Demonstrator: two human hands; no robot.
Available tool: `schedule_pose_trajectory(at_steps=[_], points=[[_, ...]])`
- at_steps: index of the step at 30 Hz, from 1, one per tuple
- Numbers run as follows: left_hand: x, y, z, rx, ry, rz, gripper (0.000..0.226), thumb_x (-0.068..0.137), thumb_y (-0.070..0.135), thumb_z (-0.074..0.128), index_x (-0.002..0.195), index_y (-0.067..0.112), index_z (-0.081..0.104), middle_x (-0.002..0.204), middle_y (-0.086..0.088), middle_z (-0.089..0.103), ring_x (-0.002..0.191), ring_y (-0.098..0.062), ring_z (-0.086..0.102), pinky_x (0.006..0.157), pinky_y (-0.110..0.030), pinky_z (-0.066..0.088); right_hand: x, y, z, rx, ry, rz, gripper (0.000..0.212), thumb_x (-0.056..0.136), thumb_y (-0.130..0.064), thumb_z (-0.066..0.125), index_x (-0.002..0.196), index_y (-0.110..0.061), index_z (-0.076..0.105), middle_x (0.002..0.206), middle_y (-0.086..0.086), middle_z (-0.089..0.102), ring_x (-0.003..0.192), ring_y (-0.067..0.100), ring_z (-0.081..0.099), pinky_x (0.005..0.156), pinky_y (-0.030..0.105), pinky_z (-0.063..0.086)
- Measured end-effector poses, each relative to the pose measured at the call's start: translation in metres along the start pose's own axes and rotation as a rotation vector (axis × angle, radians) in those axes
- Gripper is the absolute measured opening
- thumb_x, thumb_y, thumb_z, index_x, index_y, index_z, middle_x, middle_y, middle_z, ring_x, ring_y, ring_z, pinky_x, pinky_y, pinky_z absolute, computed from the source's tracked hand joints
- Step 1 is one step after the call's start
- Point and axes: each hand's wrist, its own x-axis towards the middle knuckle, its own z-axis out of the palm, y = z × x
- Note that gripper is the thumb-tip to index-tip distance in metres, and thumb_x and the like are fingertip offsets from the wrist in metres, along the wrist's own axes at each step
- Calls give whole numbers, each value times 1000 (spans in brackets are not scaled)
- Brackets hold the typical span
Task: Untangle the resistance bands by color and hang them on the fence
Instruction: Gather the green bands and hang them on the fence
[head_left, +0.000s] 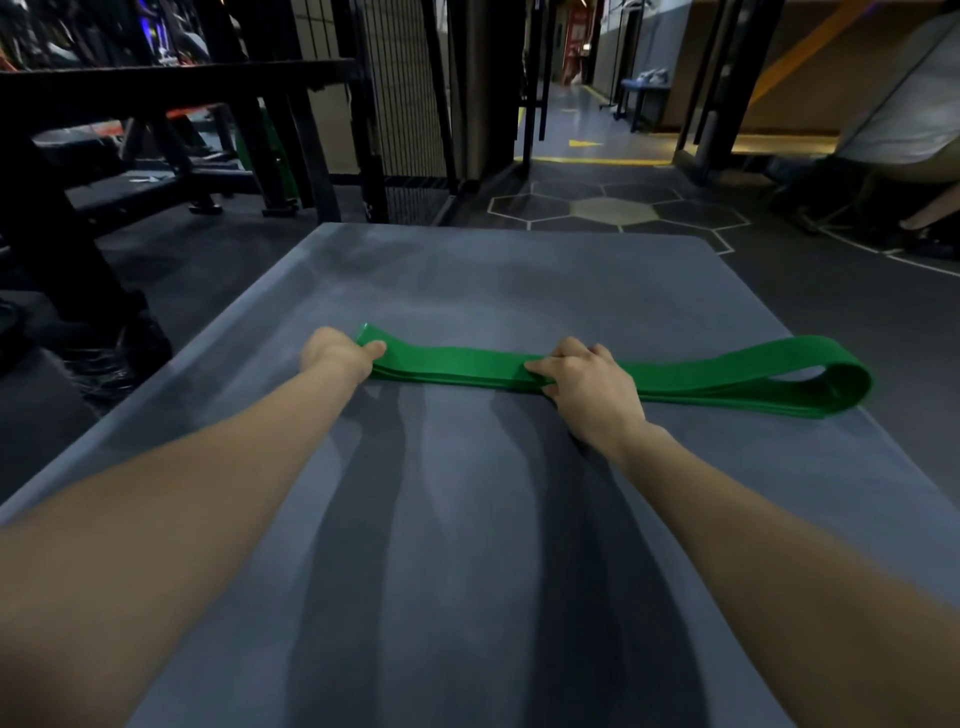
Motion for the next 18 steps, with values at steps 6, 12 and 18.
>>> schedule_pose_trajectory(at_steps=[6, 12, 18], points=[[7, 9, -11, -111, -258, -37, 38, 85, 25, 67, 67, 6, 40, 64, -13, 43, 51, -20, 37, 51, -24, 30, 0, -1, 0, 11, 2, 9, 38, 96, -12, 44, 128, -29, 54, 120, 5, 50, 109, 33, 42, 81, 41, 49], [-8, 11, -19, -242, -409, -35, 13, 90, 17, 58, 100, 13, 52, 100, -8, 57, 67, -16, 55, 56, -22, 40, 1, 0, 3, 18, 12, 15, 38, 95, -12, 45, 128, -29, 54, 120, 5, 49, 109, 32, 42, 82, 42, 49], [-30, 0, -47, -525, -445, -71, 18, 85, 11, 66, 77, 11, 49, 35, 3, 57, 28, -3, 52, 35, -11, 43, -10, -2, 0, 94, 27, 8, 39, 95, -12, 43, 131, -26, 53, 123, 5, 48, 108, 32, 41, 89, 42, 44]])
